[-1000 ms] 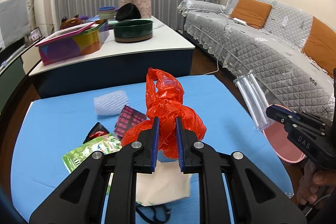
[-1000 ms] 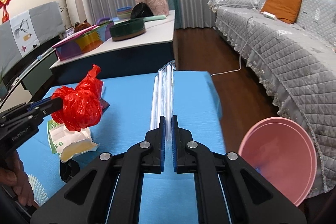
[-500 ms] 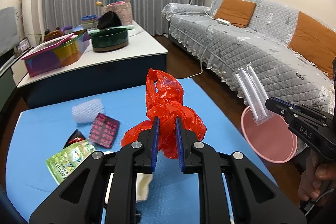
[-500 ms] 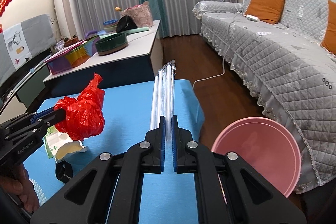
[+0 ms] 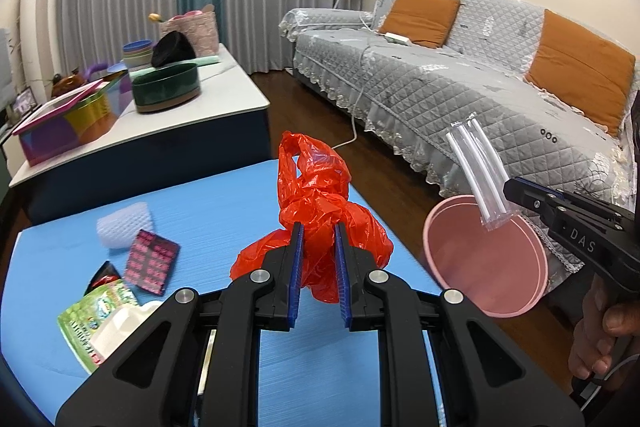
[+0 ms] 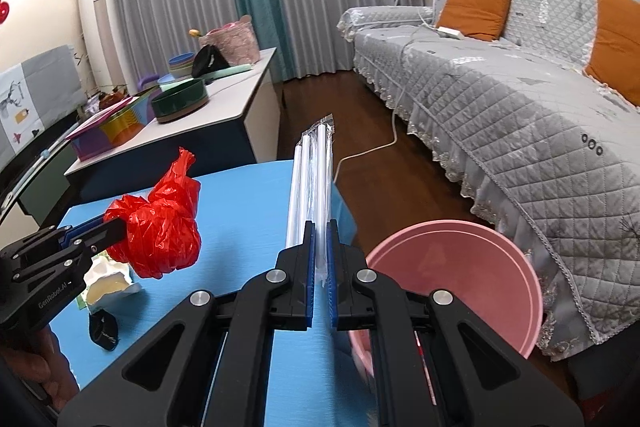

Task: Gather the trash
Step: 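Carry the red bag in the left gripper while the right gripper carries the straws to the pink bin, then open the left gripper over the pink bin while the right gripper also opens, then move both open grippers back over the table trash, then grasp the green panda snack bag with the left gripper while the right gripper grasps the white paper wrapper, then carry the snack bag in the left gripper while the right gripper carries the paper wrapper to the pink bin, then open the left gripper over the pink bin while the right gripper also opens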

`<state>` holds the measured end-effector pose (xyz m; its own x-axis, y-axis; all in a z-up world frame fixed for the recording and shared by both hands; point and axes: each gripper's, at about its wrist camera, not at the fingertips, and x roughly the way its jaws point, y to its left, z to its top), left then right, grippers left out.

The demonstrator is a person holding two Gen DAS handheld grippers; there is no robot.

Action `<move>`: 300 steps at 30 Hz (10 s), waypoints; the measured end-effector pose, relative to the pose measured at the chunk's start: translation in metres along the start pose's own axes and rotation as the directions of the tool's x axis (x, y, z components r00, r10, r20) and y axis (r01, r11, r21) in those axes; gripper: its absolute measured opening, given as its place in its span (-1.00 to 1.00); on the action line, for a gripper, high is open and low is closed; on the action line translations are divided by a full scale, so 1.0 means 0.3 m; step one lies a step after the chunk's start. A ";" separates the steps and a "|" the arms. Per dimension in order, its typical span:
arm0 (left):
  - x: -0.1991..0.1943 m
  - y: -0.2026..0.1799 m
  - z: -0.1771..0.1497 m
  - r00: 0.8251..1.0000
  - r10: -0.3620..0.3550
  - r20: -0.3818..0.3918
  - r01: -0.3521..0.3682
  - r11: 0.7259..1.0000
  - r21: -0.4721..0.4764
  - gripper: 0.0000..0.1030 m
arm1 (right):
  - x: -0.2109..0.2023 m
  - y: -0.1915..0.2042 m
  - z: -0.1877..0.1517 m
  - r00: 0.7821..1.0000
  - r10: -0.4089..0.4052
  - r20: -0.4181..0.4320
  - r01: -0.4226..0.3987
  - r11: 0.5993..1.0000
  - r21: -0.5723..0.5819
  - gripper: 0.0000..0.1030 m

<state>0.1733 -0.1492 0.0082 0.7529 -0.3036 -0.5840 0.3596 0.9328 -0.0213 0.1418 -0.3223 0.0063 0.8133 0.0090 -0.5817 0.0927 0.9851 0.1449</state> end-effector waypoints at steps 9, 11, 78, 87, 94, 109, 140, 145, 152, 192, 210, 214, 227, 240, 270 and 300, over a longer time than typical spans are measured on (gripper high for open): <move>0.020 -0.096 0.012 0.999 -0.050 0.005 0.050 0.998 0.033 -0.71 | -0.036 -0.099 0.003 0.999 -0.046 0.014 0.046 0.998 0.032 -0.89; 0.023 -0.121 0.015 0.998 -0.058 0.006 0.058 0.998 0.038 -0.71 | -0.043 -0.125 0.003 0.998 -0.058 0.016 0.058 0.998 0.040 -0.89; 0.033 -0.179 0.053 0.997 -0.079 0.019 0.078 0.996 0.042 -0.38 | -0.094 -0.160 -0.003 0.993 -0.074 0.090 0.070 0.996 0.048 -0.18; -0.044 0.001 0.051 0.999 -0.010 0.053 0.012 1.000 -0.024 -0.38 | -0.071 0.039 0.003 0.997 0.041 0.070 -0.039 0.999 -0.021 -0.17; -0.107 0.163 0.021 0.996 0.067 0.060 -0.063 0.996 -0.069 -0.38 | -0.073 0.206 -0.010 0.990 0.124 0.064 -0.119 0.990 -0.076 -0.17; -0.274 0.545 -0.115 0.964 0.264 0.030 -0.254 0.948 -0.190 -0.38 | 0.024 0.511 -0.068 0.955 0.291 -0.055 -0.296 0.947 -0.128 -0.16; -0.021 0.844 -0.403 0.964 0.138 -0.228 -0.222 0.890 -0.398 0.03 | 0.238 0.731 -0.222 0.905 0.260 -0.338 -0.337 0.922 -0.193 -0.03; -0.029 0.818 -0.377 0.969 0.136 -0.207 -0.206 0.906 -0.370 -0.21 | 0.240 0.736 -0.228 0.898 0.265 -0.351 -0.348 0.915 -0.201 -0.40; -0.064 0.798 -0.343 0.978 0.131 -0.164 -0.182 0.917 -0.354 -0.75 | 0.216 0.731 -0.205 0.913 0.267 -0.310 -0.341 0.915 -0.215 -0.82; -0.226 0.412 -0.106 0.992 0.110 0.059 -0.101 0.985 -0.138 -0.99 | 0.005 0.406 -0.053 0.990 0.134 -0.051 -0.141 0.978 -0.157 -0.88; -0.186 0.251 -0.052 0.996 0.023 0.082 -0.016 0.997 -0.076 -0.99 | -0.019 0.285 -0.037 0.997 0.074 -0.016 -0.076 0.990 -0.116 -0.88; -0.174 0.215 -0.046 0.997 0.008 0.081 -0.003 0.998 -0.062 -0.99 | -0.029 0.253 -0.030 0.998 0.059 -0.006 -0.060 0.993 -0.104 -0.88; -0.141 0.073 -0.012 0.995 -0.058 0.086 0.059 0.998 -0.011 -0.99 | -0.068 0.107 -0.005 1.000 0.000 0.022 0.001 0.999 -0.041 -0.88; -0.077 -0.125 0.031 0.986 -0.148 0.082 0.143 0.988 0.054 -0.99 | -0.096 -0.085 0.004 0.995 -0.086 0.040 0.085 0.996 0.025 -0.88; 0.129 -0.459 0.096 0.967 -0.255 -0.016 0.255 0.963 0.087 -1.00 | -0.108 -0.450 -0.001 0.964 -0.267 -0.003 0.264 0.953 0.147 -0.88; -0.001 -0.236 0.084 0.977 -0.209 -0.029 0.210 0.977 0.026 -0.75 | -0.087 -0.331 0.031 0.981 -0.196 0.008 0.191 0.967 0.169 -0.41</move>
<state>0.1615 -0.2202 0.0303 0.6447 -0.4864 -0.5897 0.5242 0.8428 -0.1220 0.1167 -0.4219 0.0144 0.7842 -0.1852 -0.5923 0.3423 0.9252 0.1640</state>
